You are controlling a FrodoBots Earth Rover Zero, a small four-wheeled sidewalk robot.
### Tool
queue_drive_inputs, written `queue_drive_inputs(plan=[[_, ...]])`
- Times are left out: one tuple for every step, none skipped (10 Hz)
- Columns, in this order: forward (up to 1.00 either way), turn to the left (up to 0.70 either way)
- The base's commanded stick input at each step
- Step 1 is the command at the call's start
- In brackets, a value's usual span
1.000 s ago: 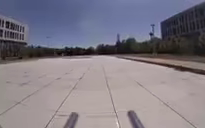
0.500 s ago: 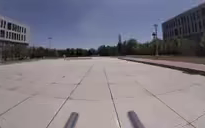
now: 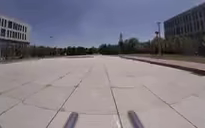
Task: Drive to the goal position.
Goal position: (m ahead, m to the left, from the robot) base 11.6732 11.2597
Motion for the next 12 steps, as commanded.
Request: queue_drive_inputs(plan=[[0.70,-0.05],[0.70,-0.22],[0.70,-0.24],[0.70,0.01],[0.70,0.01],[0.70,0.01],[0.70,0.01],[0.70,0.01],[0.70,0.01],[0.70,0.01],[0.70,-0.10],[0.70,-0.29]])
